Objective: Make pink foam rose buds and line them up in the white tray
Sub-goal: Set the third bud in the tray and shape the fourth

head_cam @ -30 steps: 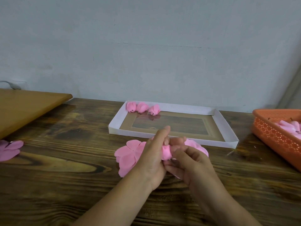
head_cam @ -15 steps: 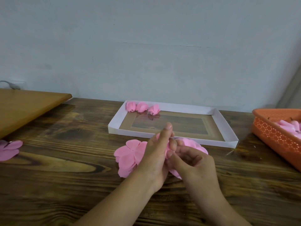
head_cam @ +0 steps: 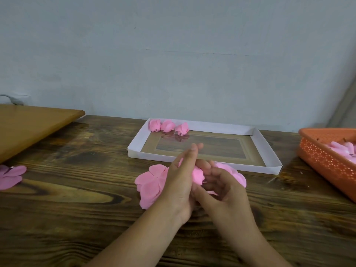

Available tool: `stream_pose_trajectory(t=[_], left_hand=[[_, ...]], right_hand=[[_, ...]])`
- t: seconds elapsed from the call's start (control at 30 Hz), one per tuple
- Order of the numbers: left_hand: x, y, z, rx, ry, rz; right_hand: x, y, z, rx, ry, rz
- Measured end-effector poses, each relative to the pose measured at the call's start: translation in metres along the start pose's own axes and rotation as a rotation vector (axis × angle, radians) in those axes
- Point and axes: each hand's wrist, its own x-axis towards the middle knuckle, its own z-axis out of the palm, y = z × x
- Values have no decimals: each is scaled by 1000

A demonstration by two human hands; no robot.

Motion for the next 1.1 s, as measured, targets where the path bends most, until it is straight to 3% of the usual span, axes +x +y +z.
stream_pose_trajectory(t=[0.1, 0.2, 0.43, 0.63, 0.9, 1.1], left_hand=[[2, 0, -1, 37, -1, 15], [2, -2, -2, 84, -25, 0], [-5, -4, 0, 214, -130, 35], [1, -5, -3, 179, -86, 39], [1, -5, -4, 217, -111, 45], [4, -8, -8, 237, -110, 81]], right_hand=[[7, -9, -8, 355, -126, 249], [10, -12, -14, 508, -193, 326], [11, -11, -13, 445, -135, 278], [8, -9, -9, 339, -101, 194], [13, -9, -15, 631, -203, 393], [13, -10, -16, 617, -196, 381]])
